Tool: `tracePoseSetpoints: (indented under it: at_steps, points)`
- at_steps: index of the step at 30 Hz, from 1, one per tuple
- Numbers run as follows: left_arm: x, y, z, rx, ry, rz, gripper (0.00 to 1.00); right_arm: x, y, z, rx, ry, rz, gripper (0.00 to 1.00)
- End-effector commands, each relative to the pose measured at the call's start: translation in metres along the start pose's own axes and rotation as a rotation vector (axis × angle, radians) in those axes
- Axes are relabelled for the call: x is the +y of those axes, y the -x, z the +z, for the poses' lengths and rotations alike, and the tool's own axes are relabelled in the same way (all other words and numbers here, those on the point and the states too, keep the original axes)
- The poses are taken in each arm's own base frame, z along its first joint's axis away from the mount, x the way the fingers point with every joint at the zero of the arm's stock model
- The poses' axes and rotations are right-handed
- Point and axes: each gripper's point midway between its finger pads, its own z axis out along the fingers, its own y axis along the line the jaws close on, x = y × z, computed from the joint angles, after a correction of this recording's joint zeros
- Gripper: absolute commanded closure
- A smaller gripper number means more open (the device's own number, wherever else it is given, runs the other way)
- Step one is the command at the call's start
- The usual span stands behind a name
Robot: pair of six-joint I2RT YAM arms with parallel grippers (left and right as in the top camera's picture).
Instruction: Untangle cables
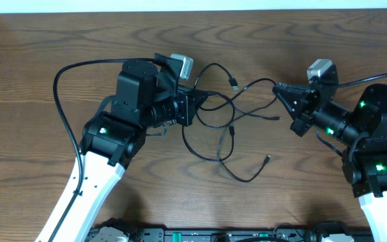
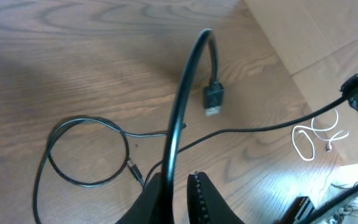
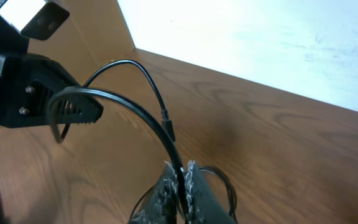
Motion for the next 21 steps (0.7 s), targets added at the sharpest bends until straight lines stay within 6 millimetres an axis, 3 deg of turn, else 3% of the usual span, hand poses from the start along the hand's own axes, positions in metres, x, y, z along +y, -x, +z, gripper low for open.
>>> tracePoseSetpoints:
  at_steps: [1,2,4,5,6,11,16,21]
  points:
    - [-0.012,0.001,0.000,0.001,-0.077,0.034,0.87,0.002,0.006,-0.004,-0.012,0.001,0.007,0.69]
    - [-0.019,0.003,0.000,-0.005,-0.113,0.044,0.88,0.002,0.006,-0.003,-0.011,0.001,0.008,0.48]
    - [-0.030,0.009,-0.002,-0.022,-0.170,0.039,0.88,0.001,0.005,-0.002,-0.005,0.001,0.014,0.35]
    - [-0.034,0.012,-0.003,-0.031,-0.191,0.030,0.88,0.000,0.003,-0.002,0.000,0.002,0.019,0.22]
    - [-0.037,0.015,-0.004,-0.041,-0.207,0.024,0.88,0.000,0.001,0.000,0.007,0.005,0.025,0.01]
    - [-0.047,0.027,-0.007,-0.083,-0.253,0.017,0.88,-0.001,-0.018,0.011,0.076,0.046,0.052,0.01]
    - [-0.051,0.035,-0.009,-0.114,-0.268,0.028,0.88,0.000,-0.054,0.026,0.199,0.117,0.055,0.01]
    - [-0.049,0.033,-0.008,-0.105,-0.263,0.022,0.88,-0.031,-0.092,0.037,0.333,-0.015,0.202,0.01]
